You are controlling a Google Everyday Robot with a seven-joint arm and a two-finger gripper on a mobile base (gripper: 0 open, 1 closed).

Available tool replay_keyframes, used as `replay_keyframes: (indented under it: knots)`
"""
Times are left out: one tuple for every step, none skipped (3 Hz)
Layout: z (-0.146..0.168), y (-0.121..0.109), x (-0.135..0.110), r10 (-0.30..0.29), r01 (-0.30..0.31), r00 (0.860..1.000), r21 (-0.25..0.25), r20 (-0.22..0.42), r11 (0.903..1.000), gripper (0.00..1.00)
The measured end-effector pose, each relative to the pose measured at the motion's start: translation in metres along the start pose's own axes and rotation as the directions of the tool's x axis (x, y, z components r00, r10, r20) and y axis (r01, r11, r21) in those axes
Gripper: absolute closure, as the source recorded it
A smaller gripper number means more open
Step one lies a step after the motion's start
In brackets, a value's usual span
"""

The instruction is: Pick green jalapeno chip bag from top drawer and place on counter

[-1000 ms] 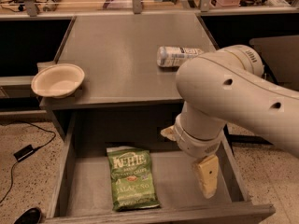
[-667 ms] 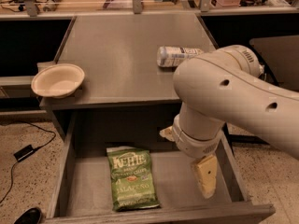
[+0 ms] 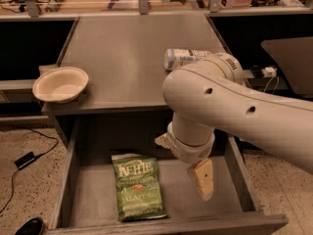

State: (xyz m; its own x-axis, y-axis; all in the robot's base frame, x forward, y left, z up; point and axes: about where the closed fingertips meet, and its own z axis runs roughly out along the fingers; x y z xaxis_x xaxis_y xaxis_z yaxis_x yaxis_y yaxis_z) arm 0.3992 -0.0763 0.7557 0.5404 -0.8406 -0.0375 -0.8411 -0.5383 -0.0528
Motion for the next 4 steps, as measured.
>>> replay_keyframes:
  knots:
    - [0.019, -0.019, -0.005, -0.116, 0.117, 0.992, 0.018, -0.041, 0.993, 0.0]
    - [0.04, -0.041, -0.019, -0.278, 0.284, 0.955, 0.049, -0.1, 0.9576, 0.0]
    - [0.06, -0.06, -0.038, -0.423, 0.436, 0.894, 0.068, -0.146, 0.8974, 0.0]
    - [0.087, -0.075, -0.059, -0.564, 0.574, 0.818, 0.105, -0.11, 0.8119, 0.0]
